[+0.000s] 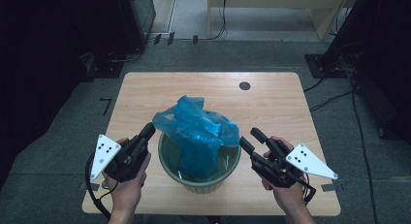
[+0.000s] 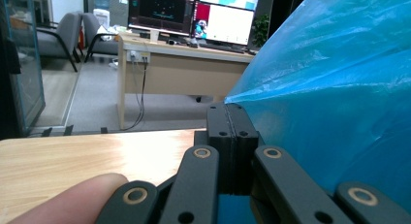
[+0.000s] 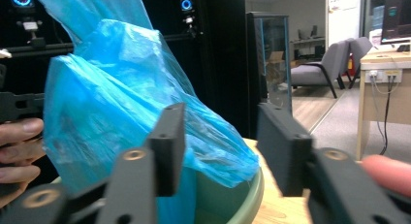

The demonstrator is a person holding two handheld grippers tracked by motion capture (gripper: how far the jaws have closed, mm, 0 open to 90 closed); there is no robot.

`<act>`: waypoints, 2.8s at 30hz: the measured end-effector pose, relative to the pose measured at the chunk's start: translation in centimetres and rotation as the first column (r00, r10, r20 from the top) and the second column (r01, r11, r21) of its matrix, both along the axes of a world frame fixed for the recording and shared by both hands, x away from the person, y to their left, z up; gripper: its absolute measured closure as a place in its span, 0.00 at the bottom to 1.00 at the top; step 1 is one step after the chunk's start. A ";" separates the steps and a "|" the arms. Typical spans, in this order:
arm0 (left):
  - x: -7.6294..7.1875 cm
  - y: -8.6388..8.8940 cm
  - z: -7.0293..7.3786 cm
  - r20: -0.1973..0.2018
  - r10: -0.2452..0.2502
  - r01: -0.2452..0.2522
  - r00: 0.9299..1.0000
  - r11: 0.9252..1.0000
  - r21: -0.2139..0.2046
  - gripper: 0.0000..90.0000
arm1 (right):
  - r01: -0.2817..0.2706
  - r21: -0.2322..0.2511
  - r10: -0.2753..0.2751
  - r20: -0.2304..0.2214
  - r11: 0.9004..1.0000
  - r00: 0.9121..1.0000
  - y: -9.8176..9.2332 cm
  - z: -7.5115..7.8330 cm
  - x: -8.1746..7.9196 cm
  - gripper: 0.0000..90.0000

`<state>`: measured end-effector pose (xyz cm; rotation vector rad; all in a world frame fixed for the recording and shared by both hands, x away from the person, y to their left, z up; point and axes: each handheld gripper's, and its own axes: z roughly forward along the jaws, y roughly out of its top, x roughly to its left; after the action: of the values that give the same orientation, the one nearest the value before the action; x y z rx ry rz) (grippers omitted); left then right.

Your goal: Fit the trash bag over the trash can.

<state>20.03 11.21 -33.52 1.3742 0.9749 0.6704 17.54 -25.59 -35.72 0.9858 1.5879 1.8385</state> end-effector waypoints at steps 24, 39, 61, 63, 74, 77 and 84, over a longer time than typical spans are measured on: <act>-0.2 0.0 -0.4 -0.016 -0.025 0.025 1.000 1.000 -0.009 1.00 | 0.148 -0.031 -0.148 0.005 0.989 0.989 1.3 -2.2 1.8 1.00; -2.6 1.2 -3.0 -0.056 -0.058 0.058 0.997 0.998 -0.001 1.00 | 0.181 -0.052 -0.181 0.005 0.982 0.984 -1.1 -2.6 -0.2 1.00; -2.3 -0.5 -2.4 -0.053 -0.105 0.104 0.993 0.994 -0.034 1.00 | 0.021 -0.085 -0.016 0.065 0.996 0.998 2.2 -3.5 0.0 0.68; -2.4 -0.4 -2.4 -0.048 -0.107 0.105 0.993 0.994 -0.030 1.00 | 0.051 -0.109 -0.044 0.068 0.993 0.997 2.5 -3.3 0.3 0.85; -3.6 0.7 -3.1 -0.067 -0.129 0.127 0.989 0.991 -0.039 1.00 | 0.164 -0.131 -0.149 0.112 0.978 0.982 0.9 -2.4 -1.1 1.00; -4.0 0.8 -3.5 -0.081 -0.142 0.139 0.987 0.989 -0.049 1.00 | 0.180 -0.141 -0.166 0.106 0.973 0.980 0.4 -2.7 -2.0 1.00; -6.7 1.3 -4.7 -0.095 -0.169 0.167 0.981 0.985 -0.031 1.00 | 0.185 -0.205 -0.174 0.070 0.961 0.982 -0.7 -5.4 -4.6 1.00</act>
<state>13.37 12.51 -38.27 1.4620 0.9279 0.4679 12.97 -26.31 -41.11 0.9455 1.5698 1.5265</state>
